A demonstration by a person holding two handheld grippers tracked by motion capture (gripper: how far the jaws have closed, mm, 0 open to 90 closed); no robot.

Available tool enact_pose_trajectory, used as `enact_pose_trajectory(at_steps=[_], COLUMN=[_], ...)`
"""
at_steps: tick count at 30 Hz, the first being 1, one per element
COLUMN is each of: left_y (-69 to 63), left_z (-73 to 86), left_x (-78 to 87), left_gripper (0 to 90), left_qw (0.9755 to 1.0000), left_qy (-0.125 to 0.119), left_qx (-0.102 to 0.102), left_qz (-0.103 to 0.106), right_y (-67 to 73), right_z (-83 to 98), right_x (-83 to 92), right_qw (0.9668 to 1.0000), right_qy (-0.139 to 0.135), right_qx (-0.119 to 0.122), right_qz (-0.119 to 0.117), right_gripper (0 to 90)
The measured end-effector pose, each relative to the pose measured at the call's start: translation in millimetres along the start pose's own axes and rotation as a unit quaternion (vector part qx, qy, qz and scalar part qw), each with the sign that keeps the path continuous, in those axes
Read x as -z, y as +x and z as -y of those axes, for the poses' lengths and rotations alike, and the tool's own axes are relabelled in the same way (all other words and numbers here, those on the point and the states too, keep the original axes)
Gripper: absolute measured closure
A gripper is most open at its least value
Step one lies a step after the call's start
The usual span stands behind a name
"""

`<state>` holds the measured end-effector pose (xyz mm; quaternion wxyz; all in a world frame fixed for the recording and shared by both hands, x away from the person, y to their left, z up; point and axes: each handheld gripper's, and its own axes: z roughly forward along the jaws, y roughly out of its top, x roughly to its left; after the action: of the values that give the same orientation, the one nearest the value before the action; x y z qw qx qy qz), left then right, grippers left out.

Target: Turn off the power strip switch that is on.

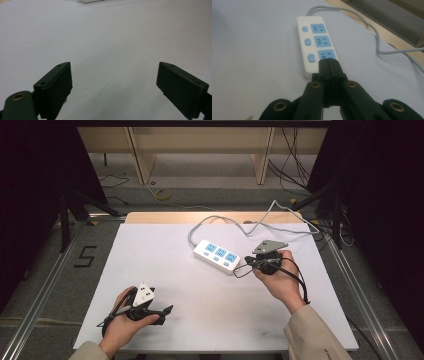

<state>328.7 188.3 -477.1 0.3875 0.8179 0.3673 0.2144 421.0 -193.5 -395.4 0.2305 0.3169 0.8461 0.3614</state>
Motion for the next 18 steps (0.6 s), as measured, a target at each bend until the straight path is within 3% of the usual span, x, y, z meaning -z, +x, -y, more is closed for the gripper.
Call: enact_pose_trajectory(at_steps=[18], left_y=[-0.2], left_z=[-0.1], left_x=[-0.2], left_gripper=[13.1], left_qw=[1.0], left_qy=[-0.001], left_qx=[-0.001], left_qz=[-0.001], right_y=[0.7], right_z=[-10.9], right_x=[-12.5], right_qw=[0.9999], right_qy=[0.01], right_qx=[0.002], right_qz=[-0.009], right_gripper=[90.0])
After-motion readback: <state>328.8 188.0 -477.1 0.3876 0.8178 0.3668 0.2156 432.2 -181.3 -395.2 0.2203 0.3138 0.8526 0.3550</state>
